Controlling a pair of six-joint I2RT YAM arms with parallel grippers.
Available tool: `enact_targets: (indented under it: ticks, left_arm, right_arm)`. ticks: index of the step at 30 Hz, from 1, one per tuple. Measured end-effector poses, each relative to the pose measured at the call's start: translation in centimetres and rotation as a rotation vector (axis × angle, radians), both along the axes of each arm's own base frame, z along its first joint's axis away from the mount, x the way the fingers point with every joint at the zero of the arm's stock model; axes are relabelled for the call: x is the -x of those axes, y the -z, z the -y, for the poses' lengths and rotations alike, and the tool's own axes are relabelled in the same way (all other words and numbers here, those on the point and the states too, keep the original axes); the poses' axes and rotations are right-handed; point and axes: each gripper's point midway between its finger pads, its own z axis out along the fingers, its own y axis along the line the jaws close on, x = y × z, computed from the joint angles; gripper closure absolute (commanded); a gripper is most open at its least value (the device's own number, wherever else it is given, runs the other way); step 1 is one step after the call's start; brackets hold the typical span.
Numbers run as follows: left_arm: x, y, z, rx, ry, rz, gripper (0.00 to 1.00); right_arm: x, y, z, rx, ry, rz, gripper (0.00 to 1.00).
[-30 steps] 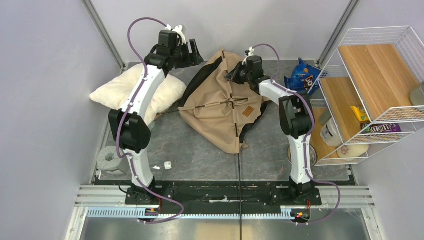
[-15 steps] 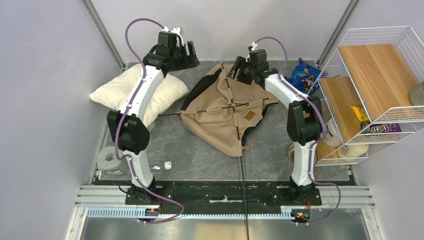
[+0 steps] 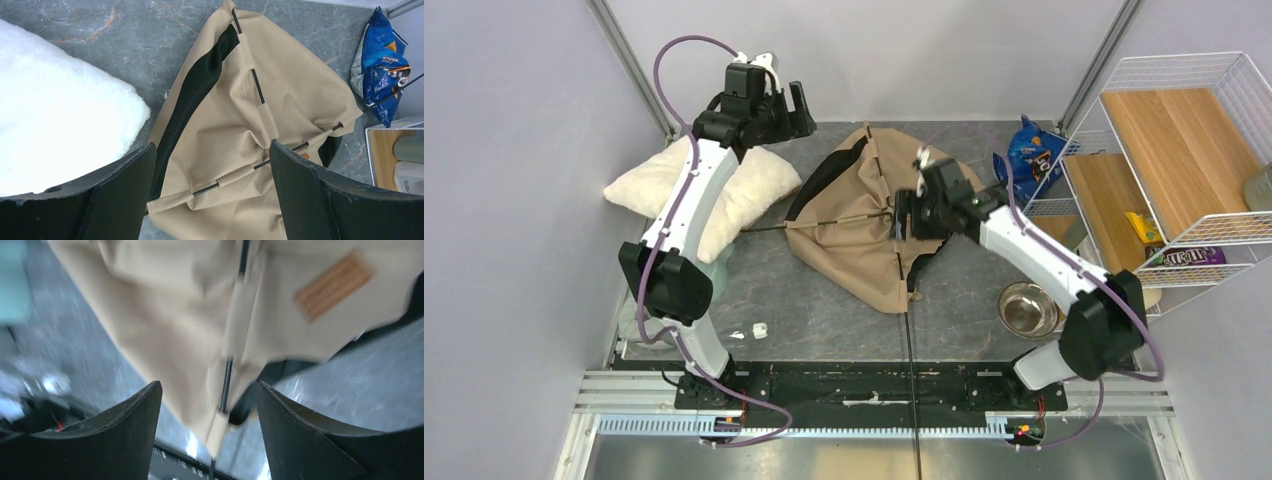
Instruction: Set up the pet tent
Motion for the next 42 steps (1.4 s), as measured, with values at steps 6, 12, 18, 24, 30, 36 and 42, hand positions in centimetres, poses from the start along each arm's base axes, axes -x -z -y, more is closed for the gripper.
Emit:
enact_targets:
  ticks: [6,12,18,24,30,36,42]
  left_arm:
    - [1.9,-0.8,-0.6,0.009,-0.015,0.005,0.12]
    - [3.9,0.6,-1.1,0.019,-0.024,-0.033,0.14]
    - [5.6,1.9,-1.3,0.028,-0.028,-0.065,0.14]
    - [6.3,1.3,-1.6,0.034,-0.029,-0.043,0.14]
    - [7.1,0.6,-1.9,0.037,-0.032,-0.026,0.14]
    - [7.0,0.8,-2.0,0.032,-0.04,-0.025,0.15]
    - [7.0,0.8,-2.1,0.029,-0.046,-0.023,0.15]
  right_arm:
    - [12.1,5.2,0.5,0.04,-0.146,-0.158,0.25]
    - [17.6,6.2,0.4,-0.002,-0.194,-0.186,0.3]
    - [20.6,9.2,-0.2,0.024,-0.23,-0.262,0.39]
    - [20.9,11.0,-0.6,0.057,-0.208,-0.296,0.63]
    - [21.1,12.2,-0.6,0.061,-0.171,-0.325,0.84]
    - [20.9,12.1,-0.2,0.072,-0.127,-0.328,0.93]
    - [20.1,10.1,-0.7,0.106,-0.102,-0.346,1.0]
